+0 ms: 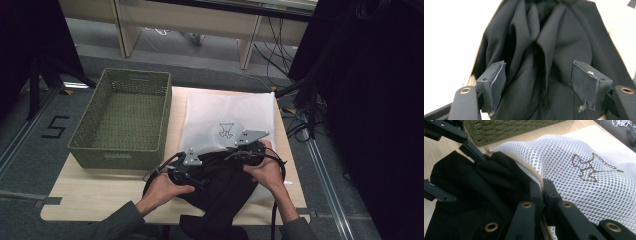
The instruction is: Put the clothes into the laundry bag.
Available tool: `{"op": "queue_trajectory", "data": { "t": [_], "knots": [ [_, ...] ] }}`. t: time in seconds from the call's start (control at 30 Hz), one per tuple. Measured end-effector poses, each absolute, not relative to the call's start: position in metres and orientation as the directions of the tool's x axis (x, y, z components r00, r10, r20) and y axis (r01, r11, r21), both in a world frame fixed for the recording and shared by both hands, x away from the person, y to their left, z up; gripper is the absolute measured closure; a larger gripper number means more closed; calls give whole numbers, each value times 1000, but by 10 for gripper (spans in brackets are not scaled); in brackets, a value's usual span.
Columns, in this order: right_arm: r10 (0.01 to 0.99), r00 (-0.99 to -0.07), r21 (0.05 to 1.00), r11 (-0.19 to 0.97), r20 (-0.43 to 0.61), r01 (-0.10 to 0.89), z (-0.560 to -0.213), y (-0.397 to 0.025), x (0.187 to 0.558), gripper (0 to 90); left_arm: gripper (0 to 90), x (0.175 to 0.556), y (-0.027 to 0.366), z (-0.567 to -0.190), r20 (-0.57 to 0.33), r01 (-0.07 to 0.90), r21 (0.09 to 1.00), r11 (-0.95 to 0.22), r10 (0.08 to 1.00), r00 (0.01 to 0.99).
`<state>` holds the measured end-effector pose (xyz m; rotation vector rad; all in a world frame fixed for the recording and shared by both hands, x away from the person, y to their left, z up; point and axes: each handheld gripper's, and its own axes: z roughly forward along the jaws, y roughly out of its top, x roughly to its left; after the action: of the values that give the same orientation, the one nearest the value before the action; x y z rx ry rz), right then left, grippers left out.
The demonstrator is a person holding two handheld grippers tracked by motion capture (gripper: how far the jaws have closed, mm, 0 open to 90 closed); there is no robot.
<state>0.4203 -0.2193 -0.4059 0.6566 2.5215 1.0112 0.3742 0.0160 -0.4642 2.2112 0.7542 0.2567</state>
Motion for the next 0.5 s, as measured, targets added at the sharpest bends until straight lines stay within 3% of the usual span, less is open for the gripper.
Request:
{"op": "queue_trajectory", "data": {
  "t": [0.3, 0.5],
  "knots": [
    [535, -833, 714, 638, -140, 289, -406, -219, 421, 882, 267, 374, 26, -470, -47, 450, 714, -536, 604, 796],
    [539, -831, 711, 638, -138, 296, -406, -218, 423, 882, 200, 358, 25, -476, -53, 444, 676, -588, 563, 825]
  ]
}}
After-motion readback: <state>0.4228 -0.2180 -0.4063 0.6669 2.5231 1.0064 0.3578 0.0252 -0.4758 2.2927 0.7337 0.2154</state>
